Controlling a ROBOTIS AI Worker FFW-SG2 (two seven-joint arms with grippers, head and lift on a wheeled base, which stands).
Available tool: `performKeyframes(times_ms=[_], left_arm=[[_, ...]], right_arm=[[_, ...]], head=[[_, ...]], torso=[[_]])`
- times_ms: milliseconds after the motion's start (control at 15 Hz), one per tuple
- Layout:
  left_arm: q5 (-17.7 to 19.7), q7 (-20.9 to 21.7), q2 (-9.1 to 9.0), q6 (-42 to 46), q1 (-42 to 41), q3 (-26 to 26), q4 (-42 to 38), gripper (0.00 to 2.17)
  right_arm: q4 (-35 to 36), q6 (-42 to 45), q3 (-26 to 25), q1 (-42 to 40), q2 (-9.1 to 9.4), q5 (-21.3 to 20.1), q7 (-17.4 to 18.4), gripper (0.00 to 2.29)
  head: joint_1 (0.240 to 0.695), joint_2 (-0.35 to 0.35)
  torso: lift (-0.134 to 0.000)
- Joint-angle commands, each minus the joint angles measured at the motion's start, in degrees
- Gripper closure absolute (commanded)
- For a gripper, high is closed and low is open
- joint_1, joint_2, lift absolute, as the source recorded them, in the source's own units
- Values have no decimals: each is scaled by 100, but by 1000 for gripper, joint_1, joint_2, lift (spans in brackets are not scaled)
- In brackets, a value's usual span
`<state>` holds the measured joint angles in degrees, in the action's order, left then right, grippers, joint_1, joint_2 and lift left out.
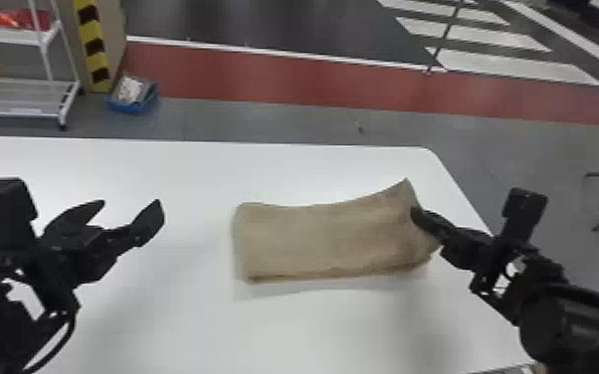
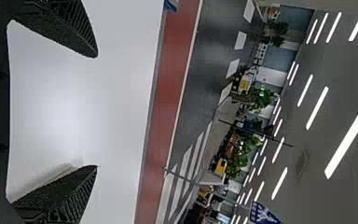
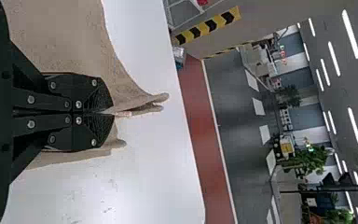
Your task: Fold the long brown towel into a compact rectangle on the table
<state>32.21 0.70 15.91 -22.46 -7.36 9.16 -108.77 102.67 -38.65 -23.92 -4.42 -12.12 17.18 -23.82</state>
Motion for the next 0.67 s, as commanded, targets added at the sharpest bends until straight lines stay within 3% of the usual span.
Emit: performKeyframes(times_ms=[0,200,400,467,600], left_arm=[[-4,0,0,0,32,15,23,29],[-21,0,0,0,41,42,75,29],[-65,0,-26,0,32,68,75,29],[-74,0,-26,0,24,68,75,33],[-92,0,-26,0,24,68,75,33]], right_arm=[[-1,-34,-175,82,-36,-40,0,1204],[-748,195,-43,214,-168,-198,-79,1190],[-1020,617,106,284,-1,-875,132,262],[-1003,1056,10,223,69,-892,228,12],[-704,1794,-236,-6,157,-734,378,22]], head=[[695,-260],[695,-280],[695,-290],[695,-292],[695,-301]], torso=[[-124],[-124],[-124],[-124],[-124]])
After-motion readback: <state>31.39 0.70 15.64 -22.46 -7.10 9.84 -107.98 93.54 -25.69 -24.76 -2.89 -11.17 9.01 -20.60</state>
